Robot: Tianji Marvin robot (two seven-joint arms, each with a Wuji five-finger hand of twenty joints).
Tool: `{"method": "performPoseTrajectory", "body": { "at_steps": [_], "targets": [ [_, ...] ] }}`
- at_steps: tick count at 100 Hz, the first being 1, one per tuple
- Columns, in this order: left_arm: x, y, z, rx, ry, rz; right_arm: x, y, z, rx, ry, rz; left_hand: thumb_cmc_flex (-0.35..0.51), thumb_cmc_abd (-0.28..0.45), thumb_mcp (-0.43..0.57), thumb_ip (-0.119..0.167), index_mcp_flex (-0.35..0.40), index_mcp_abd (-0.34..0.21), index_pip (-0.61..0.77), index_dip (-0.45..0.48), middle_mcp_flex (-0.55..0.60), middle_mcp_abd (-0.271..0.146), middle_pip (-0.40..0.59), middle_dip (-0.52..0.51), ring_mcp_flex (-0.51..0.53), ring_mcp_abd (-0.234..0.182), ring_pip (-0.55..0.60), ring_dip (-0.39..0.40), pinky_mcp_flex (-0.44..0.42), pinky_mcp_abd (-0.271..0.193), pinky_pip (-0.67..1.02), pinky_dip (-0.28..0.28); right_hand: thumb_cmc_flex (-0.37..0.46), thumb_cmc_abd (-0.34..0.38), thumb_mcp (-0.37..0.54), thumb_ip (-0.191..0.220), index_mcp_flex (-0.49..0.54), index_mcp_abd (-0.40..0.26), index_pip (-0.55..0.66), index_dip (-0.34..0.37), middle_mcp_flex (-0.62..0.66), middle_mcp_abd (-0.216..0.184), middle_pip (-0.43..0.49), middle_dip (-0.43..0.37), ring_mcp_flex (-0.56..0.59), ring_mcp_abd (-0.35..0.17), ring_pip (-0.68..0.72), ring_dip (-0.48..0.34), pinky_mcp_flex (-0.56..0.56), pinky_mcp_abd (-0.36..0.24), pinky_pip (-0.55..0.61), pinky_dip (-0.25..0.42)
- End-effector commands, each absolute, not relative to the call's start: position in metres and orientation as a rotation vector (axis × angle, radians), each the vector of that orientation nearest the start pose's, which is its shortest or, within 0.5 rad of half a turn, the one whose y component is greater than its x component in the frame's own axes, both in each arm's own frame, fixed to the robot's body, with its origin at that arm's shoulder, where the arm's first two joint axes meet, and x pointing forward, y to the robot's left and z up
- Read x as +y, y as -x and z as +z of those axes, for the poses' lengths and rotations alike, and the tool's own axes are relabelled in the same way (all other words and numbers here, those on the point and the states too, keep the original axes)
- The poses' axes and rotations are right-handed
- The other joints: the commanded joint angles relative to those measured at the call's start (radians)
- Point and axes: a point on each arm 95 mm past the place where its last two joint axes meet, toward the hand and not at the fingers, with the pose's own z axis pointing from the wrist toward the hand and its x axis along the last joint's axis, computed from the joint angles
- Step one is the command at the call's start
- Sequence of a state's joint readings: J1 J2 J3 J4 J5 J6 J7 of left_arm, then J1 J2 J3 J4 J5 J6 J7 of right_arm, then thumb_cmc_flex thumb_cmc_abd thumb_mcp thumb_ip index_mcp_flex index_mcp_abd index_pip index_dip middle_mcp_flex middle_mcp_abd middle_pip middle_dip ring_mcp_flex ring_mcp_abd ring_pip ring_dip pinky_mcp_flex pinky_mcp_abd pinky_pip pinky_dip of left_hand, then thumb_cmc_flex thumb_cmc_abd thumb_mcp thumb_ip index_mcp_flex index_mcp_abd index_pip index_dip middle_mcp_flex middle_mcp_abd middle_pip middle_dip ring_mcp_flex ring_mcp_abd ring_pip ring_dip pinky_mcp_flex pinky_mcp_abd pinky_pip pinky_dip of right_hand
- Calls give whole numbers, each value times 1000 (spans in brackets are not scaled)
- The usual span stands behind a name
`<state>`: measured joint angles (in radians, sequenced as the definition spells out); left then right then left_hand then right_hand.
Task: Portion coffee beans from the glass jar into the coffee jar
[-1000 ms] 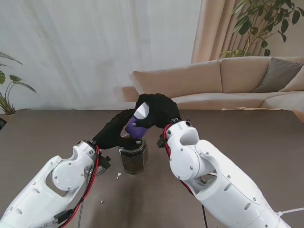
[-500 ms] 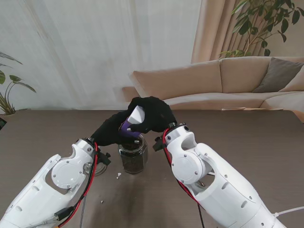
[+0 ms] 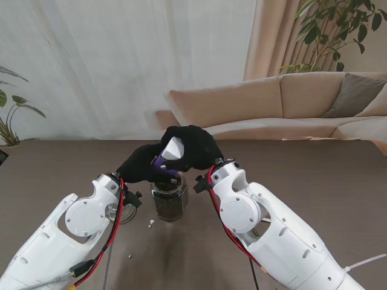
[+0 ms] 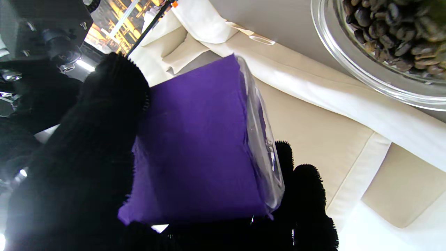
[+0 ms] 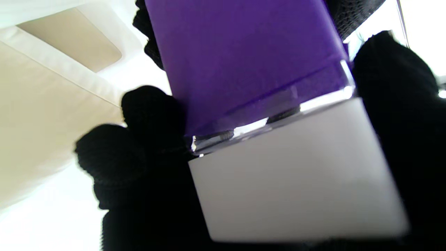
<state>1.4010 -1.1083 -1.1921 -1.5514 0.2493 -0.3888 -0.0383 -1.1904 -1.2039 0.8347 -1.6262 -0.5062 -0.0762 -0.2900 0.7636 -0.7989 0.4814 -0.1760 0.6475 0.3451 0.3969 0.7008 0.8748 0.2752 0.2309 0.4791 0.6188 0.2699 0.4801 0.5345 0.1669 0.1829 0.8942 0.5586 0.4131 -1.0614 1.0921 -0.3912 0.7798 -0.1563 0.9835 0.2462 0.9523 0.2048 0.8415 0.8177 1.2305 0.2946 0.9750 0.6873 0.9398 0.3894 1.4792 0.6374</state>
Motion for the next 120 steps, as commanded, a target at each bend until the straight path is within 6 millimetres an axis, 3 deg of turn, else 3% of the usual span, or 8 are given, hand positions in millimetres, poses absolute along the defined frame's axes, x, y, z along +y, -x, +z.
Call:
{"method": "performPoseTrajectory", "body": {
  "at_steps": [1,23,47,74,90,99,104,120],
  "targets": [
    [-42,-433,-251,1226,1422,-2394,175,-420,-200,1176,-1139,2400,216,193,82,39,144,-111,114,67,77,-32,30,56,60,38,71,55,25,-10,93,43,325,87,301,95,102,36,410,26,88,-130,91,55,85,-333,109,3,101,-236,-94,13],
    [-53,-435,-257,1131,1491,-2415,177,-421,-203,1115,-1184,2430,375,336,83,72,133,-44,434,132,218,28,124,639,144,149,390,312,101,168,311,270,329,84,300,95,104,40,415,18,89,-125,91,56,86,-328,115,5,99,-230,-96,18],
    [-62,-433,-259,1117,1594,-2459,175,-420,-204,1109,-1225,2433,526,512,-15,87,-48,17,548,203,104,108,293,969,61,202,618,539,3,174,395,441,327,92,296,97,102,45,419,12,86,-120,91,59,85,-327,127,15,98,-223,-96,25],
    [-58,-428,-258,1077,1560,-2482,169,-422,-203,1135,-1218,2409,527,543,44,72,-17,2,617,307,175,133,445,926,147,240,762,652,37,215,477,559,334,110,252,105,92,62,391,8,67,-119,85,44,83,-307,97,13,61,-212,-114,36],
    [-54,-425,-260,1093,1547,-2468,164,-422,-200,1169,-1184,2382,527,539,58,77,-9,8,640,348,199,125,499,912,182,243,798,668,64,229,493,593,263,110,216,86,-24,83,127,39,-16,-105,-25,-81,32,-234,-145,-53,-77,-153,-242,5],
    [-51,-422,-262,1091,1554,-2460,161,-422,-199,1192,-1173,2360,527,536,70,77,-11,19,650,359,202,123,506,912,192,247,799,665,74,238,495,600,168,167,214,140,-64,103,-70,80,-113,-100,-100,-218,-78,-175,-331,-97,-202,-89,-346,-43],
    [-50,-421,-264,1090,1556,-2453,159,-422,-198,1206,-1165,2343,527,535,71,76,-12,20,651,359,203,123,507,912,192,248,799,664,74,239,495,601,108,201,203,233,-93,109,-170,175,-164,-97,-133,-279,-143,-148,-410,-140,-270,-68,-388,-68],
    [-44,-418,-266,1076,1545,-2430,153,-422,-195,1248,-1192,2307,527,533,71,73,-14,21,650,357,199,124,501,904,187,252,790,659,69,238,487,602,-14,245,120,222,-265,122,-263,151,-360,-80,-203,-352,-377,-77,-610,-258,-457,-32,-492,-107]
  ]
}}
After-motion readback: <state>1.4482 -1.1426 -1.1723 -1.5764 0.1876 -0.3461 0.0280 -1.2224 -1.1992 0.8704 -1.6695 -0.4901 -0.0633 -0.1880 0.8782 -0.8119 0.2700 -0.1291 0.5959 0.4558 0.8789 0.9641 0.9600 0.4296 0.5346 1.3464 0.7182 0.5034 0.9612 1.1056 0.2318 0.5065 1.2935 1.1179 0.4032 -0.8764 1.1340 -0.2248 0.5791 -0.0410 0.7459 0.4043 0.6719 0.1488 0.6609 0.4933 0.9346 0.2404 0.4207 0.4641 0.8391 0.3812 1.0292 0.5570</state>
